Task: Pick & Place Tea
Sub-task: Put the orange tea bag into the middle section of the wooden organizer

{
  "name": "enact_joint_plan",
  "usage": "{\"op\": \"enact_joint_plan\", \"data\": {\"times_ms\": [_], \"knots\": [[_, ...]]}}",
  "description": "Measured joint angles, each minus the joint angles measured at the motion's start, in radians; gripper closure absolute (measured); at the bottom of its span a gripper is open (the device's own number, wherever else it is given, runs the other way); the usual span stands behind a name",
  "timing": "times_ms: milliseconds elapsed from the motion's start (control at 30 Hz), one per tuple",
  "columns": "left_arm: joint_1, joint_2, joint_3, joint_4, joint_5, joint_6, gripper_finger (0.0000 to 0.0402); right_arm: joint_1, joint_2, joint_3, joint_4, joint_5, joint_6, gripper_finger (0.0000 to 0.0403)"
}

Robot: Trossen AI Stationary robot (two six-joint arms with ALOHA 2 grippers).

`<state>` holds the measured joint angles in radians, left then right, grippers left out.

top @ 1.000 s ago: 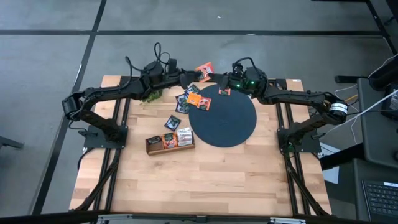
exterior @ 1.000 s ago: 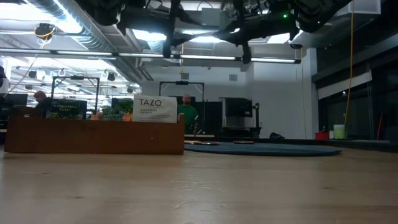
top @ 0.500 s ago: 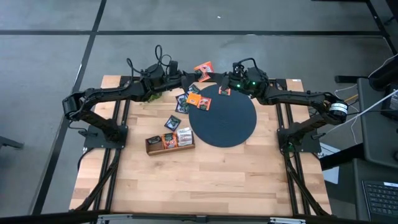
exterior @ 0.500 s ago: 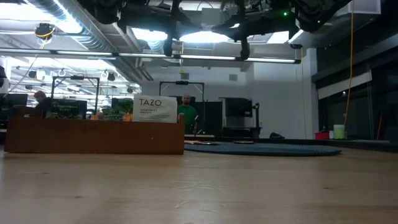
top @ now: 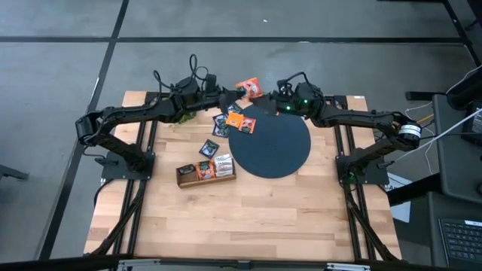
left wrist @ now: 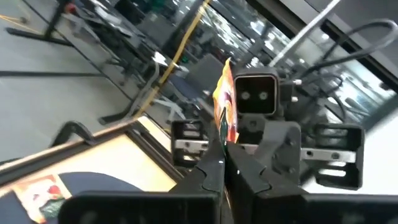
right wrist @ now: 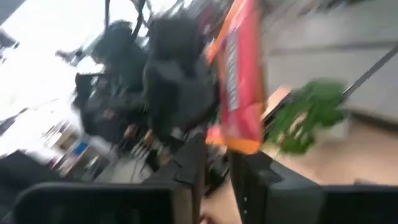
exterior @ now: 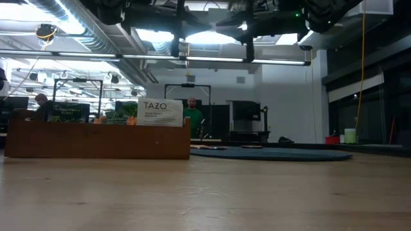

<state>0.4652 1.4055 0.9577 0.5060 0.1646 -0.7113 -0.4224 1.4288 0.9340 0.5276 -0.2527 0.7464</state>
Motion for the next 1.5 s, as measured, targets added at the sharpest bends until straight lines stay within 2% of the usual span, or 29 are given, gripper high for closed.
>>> {"op": "enact_joint_plan", "data": {"times_ms": [167,233,300,367,500,767,967,1233,1333,1500], "knots": [[0.012,-0.027,0.000,-0.067,0.123,0.001,0.0399,-0.013,0.000,0.000,-0.141,-0.187,-0.023,0.0285],[0.024,-0.056,0.000,-0.154,0.183,0.017,0.0399,-0.017,0.000,0.000,-0.219,-0.268,-0.051,0.0272],[0.033,-0.100,0.000,-0.288,0.228,0.043,0.0399,-0.017,-0.006,0.000,-0.336,-0.303,-0.085,0.0265],[0.039,-0.151,0.000,-0.413,0.266,0.079,0.0399,-0.017,-0.021,0.000,-0.454,-0.294,-0.145,0.0265],[0.036,-0.236,0.001,-0.629,0.327,0.129,0.0399,-0.005,-0.055,0.000,-0.640,-0.196,-0.254,0.0271],[-0.061,-0.281,0.001,-0.995,0.449,0.186,0.0399,0.005,-0.071,0.000,-0.730,-0.157,-0.289,0.0280],[-0.170,-0.281,0.001,-1.215,0.455,0.231,0.0399,0.007,-0.071,0.000,-0.793,-0.135,-0.319,0.0281],[-0.282,-0.249,0.001,-1.305,0.425,0.234,0.0399,0.008,-0.071,0.000,-0.838,-0.106,-0.337,0.0281],[-0.313,-0.196,0.009,-1.353,0.391,0.267,0.0399,0.008,-0.071,0.000,-0.839,-0.095,-0.336,0.0281],[-0.340,-0.042,0.120,-1.600,0.288,0.426,0.0399,0.008,-0.071,0.000,-0.840,-0.094,-0.333,0.0281]]}}
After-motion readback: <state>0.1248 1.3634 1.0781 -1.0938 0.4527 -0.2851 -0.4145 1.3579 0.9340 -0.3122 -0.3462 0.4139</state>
